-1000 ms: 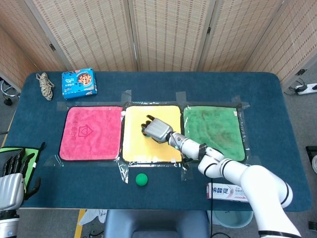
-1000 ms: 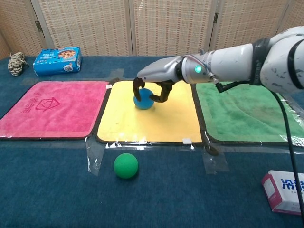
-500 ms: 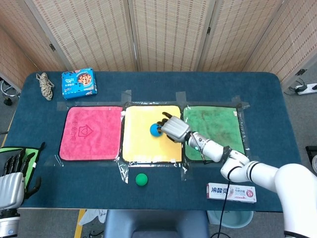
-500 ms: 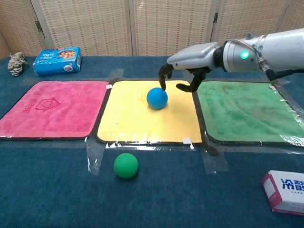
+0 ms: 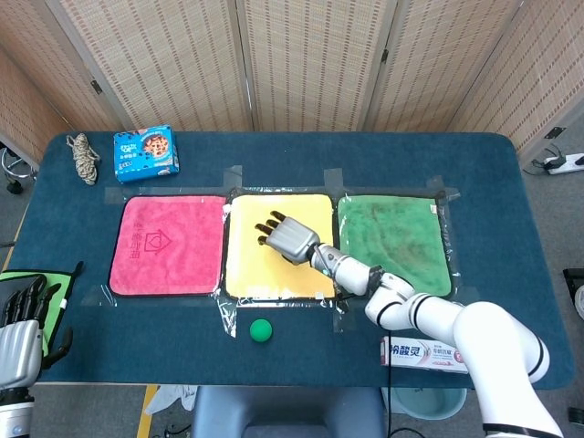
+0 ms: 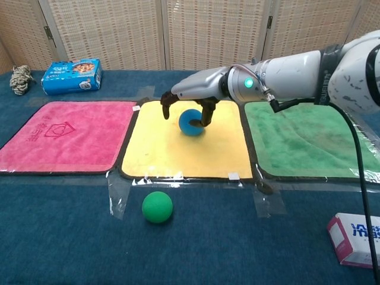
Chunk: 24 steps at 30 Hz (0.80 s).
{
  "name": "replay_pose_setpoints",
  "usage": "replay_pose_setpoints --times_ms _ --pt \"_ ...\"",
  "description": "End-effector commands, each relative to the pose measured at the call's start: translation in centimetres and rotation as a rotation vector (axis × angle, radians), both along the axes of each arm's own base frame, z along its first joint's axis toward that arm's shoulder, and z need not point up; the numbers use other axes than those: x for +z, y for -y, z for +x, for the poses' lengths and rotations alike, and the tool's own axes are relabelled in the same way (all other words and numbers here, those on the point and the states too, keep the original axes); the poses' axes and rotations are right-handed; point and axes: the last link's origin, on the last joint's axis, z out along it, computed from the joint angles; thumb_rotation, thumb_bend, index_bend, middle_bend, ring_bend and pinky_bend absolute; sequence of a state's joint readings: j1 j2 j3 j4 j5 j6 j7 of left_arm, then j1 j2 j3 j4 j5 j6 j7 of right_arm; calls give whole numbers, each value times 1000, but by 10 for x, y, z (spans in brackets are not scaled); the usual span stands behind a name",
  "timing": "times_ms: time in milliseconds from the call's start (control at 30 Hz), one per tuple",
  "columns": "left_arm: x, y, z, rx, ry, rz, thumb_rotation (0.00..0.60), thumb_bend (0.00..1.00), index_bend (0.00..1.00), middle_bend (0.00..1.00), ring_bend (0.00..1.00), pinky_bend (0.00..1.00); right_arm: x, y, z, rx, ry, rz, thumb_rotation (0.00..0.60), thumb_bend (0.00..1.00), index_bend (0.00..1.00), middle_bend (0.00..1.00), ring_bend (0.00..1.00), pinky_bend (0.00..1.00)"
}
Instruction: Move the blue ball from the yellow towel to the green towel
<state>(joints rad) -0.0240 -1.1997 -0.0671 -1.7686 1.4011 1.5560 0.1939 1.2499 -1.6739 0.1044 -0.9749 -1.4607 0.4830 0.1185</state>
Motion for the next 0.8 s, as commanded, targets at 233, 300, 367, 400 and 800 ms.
replay_pose_setpoints --times_ms 233,300,367,400,800 --pt "0 1 0 3 1 -1 600 471 158 19 18 0 -17 0 1 2 -66 9 600 543 218 109 84 0" --pt "0 1 0 3 0 1 600 471 158 19 18 0 -18 1 0 -3 -71 7 600 543 218 118 87 0" --pt "1 2 -1 5 -1 2 600 471 158 19 18 0 -19 3 -2 -8 -80 4 600 543 220 130 92 0" --pt "1 2 -1 7 0 2 600 471 158 19 17 0 -20 3 -3 -11 -82 3 600 543 226 138 97 0" --pt "-1 2 -2 5 3 2 600 471 158 19 17 0 -16 6 -17 -30 -96 -6 600 544 332 210 159 0"
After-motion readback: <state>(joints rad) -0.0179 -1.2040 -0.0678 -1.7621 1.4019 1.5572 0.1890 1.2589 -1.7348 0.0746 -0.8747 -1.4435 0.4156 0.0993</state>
